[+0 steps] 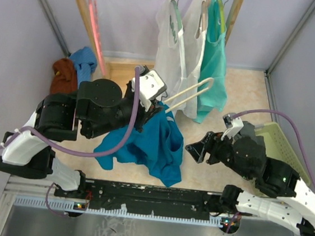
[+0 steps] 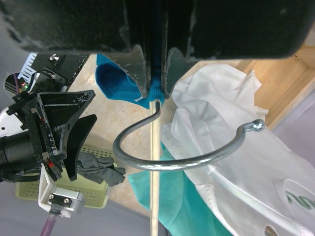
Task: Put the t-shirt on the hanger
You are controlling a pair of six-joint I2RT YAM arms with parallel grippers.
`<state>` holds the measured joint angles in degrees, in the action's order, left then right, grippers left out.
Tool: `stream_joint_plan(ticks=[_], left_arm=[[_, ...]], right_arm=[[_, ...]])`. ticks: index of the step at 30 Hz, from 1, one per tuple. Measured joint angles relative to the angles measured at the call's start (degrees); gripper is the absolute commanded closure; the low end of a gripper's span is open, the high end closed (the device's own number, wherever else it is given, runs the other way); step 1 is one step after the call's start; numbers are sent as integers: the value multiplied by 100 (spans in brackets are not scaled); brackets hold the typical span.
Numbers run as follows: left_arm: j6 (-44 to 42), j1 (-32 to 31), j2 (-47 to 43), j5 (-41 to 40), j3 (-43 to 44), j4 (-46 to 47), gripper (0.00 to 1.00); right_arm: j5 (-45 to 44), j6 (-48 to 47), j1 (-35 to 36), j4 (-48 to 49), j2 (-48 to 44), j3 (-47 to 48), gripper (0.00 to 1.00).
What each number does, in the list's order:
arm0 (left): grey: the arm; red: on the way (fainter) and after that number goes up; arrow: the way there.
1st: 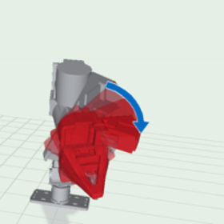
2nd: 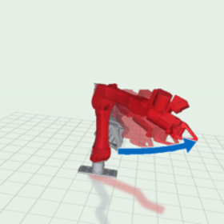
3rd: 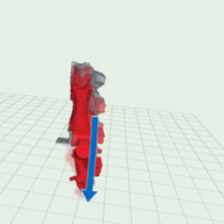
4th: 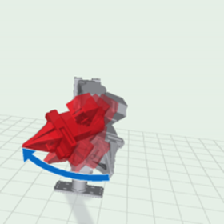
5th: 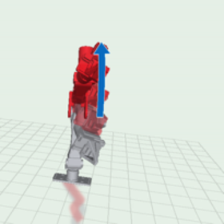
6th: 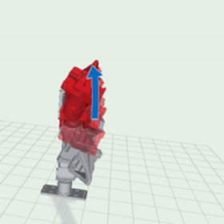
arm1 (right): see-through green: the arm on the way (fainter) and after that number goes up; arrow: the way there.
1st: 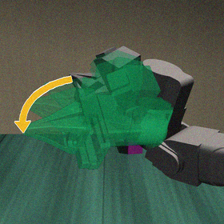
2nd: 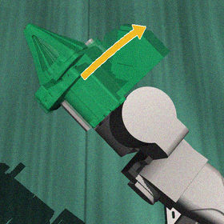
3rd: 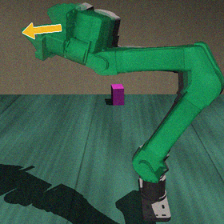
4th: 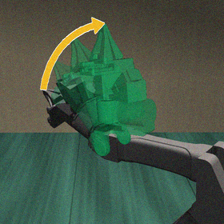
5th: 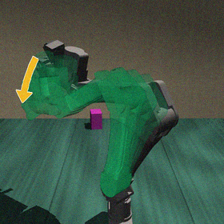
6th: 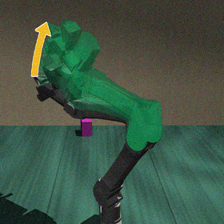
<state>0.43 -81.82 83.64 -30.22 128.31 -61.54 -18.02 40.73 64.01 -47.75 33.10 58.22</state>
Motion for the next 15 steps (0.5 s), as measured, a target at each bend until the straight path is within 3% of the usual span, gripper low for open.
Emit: stream_joint_plan(ticks=[15], left_arm=[[-111, 35, 37, -236, -505, 157, 100]], right_arm=[[-11, 468, 0, 780, 11, -433, 42]])
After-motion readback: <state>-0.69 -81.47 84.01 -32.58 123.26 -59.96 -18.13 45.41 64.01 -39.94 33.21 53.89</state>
